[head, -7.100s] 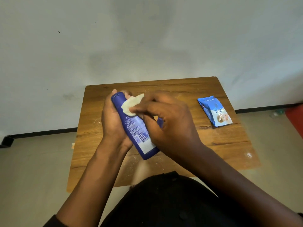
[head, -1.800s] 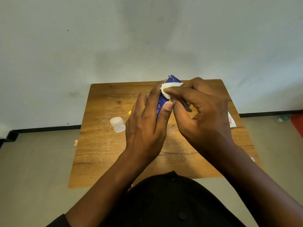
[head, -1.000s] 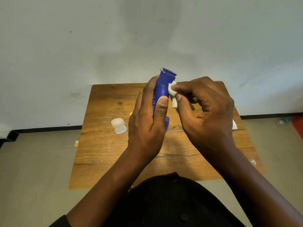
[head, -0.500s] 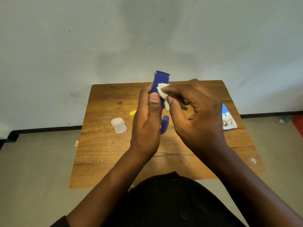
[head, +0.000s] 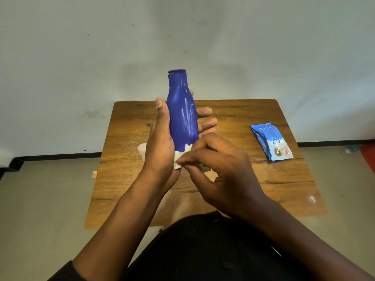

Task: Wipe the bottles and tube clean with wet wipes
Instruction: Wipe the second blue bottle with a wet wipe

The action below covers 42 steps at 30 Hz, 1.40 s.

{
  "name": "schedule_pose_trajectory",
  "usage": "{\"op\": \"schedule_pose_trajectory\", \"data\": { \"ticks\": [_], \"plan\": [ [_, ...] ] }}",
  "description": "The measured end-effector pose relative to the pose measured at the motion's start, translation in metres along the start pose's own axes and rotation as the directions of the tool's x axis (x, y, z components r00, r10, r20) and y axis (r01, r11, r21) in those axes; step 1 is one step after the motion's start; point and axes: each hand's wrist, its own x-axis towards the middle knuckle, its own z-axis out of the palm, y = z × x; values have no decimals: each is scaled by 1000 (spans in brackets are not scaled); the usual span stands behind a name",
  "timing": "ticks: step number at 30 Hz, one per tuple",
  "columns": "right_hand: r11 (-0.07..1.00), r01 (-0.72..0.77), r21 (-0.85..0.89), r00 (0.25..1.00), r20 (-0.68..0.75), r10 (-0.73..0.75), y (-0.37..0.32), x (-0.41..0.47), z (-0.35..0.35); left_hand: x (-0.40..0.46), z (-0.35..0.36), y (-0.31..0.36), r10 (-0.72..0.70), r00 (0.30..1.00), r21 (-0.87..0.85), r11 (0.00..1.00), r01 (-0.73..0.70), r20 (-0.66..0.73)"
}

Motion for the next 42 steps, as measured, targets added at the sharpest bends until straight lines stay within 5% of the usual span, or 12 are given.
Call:
{"op": "schedule_pose_trajectory", "data": {
  "ticks": [7,14,17,21,27,34,39,42],
  "plan": [
    [993,-69,98,995,-63,75,-3,2,0,-1,-1,4,-47,999,-165,985,46,-1],
    [981,-196,14,946,-260,192,2,16,-9,-11,2,-6,-110,994,-210,972,104,-14],
    [990,-140,-9,965,-224,135,-7,15,-3,-10,6,-1,-119,992,-296,950,101,-40],
    [993,-4,-122,992,-127,-12,-15,3,6,-5,8,3,-134,982,-457,888,59,-135],
    [982,-187,-5,946,-271,179,-1,8,2,-5,1,5,-218,973,-576,806,136,-75],
    [997,50,-66,990,-131,-58,-13,4,9,-3,-1,6,-390,921,-823,520,229,10],
    [992,-60,-108,959,-282,27,-5,6,1,-4,-1,7,-406,913,-841,480,250,40],
    [992,-21,-128,979,-203,-6,-3,6,0,-3,-2,11,-390,921,-845,494,203,-7]
  ]
}}
